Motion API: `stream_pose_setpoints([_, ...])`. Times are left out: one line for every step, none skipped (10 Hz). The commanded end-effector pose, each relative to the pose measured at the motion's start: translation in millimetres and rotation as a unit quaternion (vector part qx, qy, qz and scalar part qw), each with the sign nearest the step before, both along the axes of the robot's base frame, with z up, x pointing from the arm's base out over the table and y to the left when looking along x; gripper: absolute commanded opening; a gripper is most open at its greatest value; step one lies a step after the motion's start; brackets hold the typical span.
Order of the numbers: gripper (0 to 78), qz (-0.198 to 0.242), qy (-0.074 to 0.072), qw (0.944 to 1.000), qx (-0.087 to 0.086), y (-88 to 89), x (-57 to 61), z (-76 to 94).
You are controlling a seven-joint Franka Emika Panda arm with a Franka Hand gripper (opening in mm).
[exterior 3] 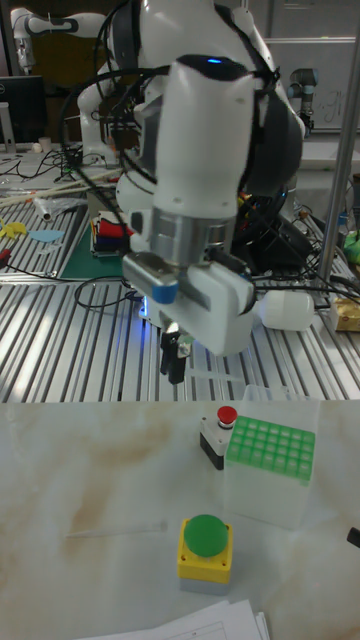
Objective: Insert a large pipette tip into the holder for large pipette tips
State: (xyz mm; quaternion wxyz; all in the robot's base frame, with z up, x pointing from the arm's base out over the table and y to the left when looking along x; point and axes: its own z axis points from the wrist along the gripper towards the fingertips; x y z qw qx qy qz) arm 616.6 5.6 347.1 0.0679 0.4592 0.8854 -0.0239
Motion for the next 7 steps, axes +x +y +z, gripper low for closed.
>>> stream_pose_setpoints([1.1, -0.043, -0.033, 0.9968, -0.059, 18.3, -8.8, 15.8])
stream_pose_setpoints([1.1, -0.049, -0.042, 0.996, -0.061, 20.1, -9.4, 16.7])
stream_pose_setpoints([1.1, -0.049, -0.043, 0.996, -0.061, 20.3, -9.4, 16.7])
stream_pose_setpoints([1.1, -0.054, -0.049, 0.9947, -0.072, 23.6, -10.6, 18.4])
stream_pose_setpoints([1.1, -0.059, -0.054, 0.9939, -0.075, 26.9, -12.4, 20.6])
stream_pose_setpoints([1.1, -0.067, -0.06, 0.9928, -0.079, 30.9, -14.4, 23.1])
stream_pose_setpoints([1.1, -0.072, -0.064, 0.9916, -0.086, 34.5, -15.9, 24.8])
